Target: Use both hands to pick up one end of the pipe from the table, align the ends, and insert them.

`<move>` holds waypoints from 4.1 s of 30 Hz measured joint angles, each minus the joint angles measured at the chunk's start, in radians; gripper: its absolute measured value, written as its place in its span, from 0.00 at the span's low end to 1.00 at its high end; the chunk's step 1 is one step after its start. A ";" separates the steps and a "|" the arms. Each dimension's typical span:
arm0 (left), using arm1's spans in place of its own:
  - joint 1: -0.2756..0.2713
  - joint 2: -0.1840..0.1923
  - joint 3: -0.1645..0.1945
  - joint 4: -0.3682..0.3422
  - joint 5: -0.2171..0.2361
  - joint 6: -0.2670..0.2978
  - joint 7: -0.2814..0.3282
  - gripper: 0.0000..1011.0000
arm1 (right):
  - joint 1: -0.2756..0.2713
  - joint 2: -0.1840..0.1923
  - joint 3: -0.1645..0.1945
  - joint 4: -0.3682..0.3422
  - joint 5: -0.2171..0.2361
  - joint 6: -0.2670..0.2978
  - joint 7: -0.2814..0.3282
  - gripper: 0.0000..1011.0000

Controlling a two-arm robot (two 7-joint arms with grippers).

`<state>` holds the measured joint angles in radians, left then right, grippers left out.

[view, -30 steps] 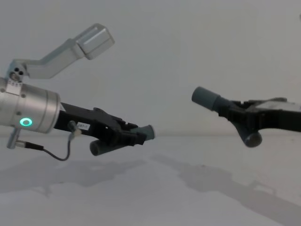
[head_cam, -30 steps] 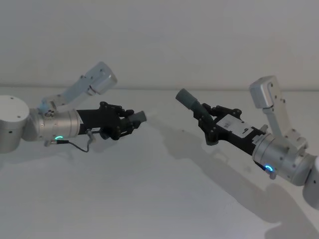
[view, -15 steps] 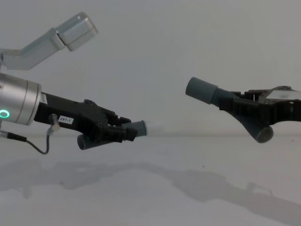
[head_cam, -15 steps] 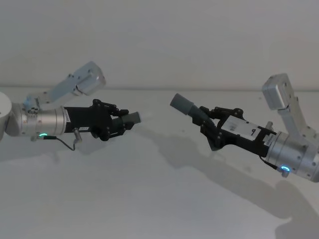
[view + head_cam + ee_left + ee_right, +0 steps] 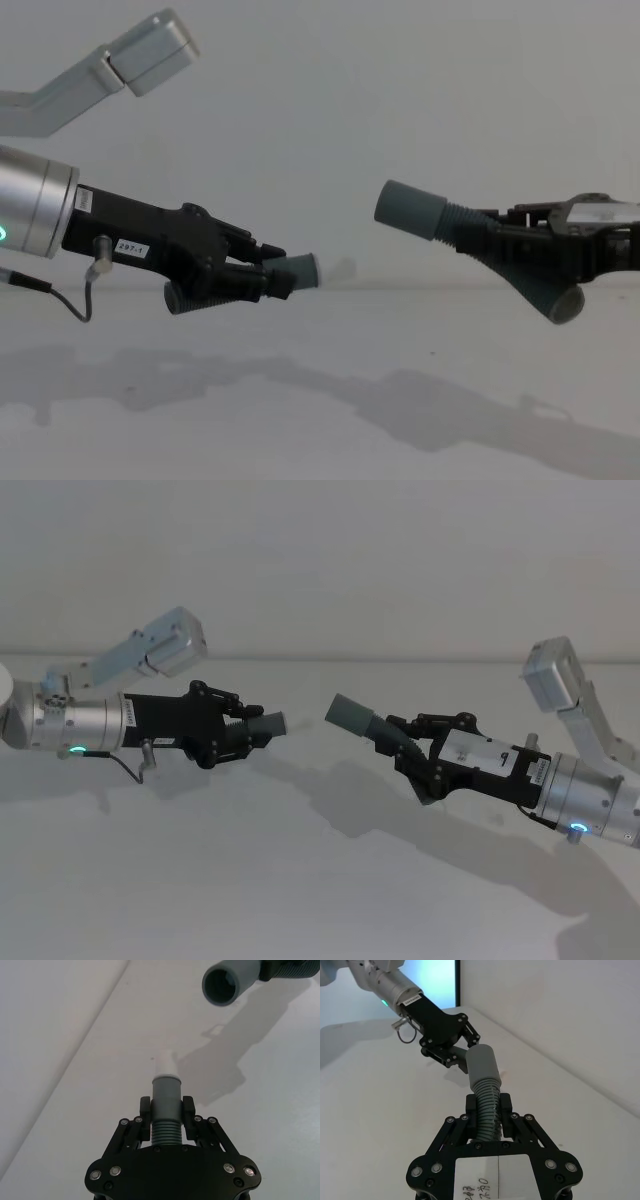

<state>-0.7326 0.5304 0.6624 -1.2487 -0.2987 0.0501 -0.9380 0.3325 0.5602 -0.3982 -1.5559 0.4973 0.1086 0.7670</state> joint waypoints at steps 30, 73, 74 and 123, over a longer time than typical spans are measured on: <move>-0.010 0.043 0.024 -0.040 -0.039 -0.041 -0.069 0.36 | 0.022 0.025 -0.056 0.032 0.031 0.024 0.057 0.26; -0.021 0.064 0.048 -0.043 -0.091 -0.037 -0.086 0.36 | 0.087 0.024 -0.116 0.102 0.045 0.058 0.057 0.26; -0.021 0.064 0.049 -0.043 -0.091 -0.037 -0.086 0.36 | 0.088 0.024 -0.117 0.103 0.045 0.058 0.057 0.26; -0.052 0.077 0.103 -0.035 -0.120 -0.042 -0.120 0.36 | 0.146 0.021 -0.170 0.161 0.072 0.035 0.074 0.26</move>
<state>-0.7844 0.6072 0.7649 -1.2839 -0.4188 0.0077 -1.0579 0.4783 0.5816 -0.5682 -1.3954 0.5689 0.1440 0.8413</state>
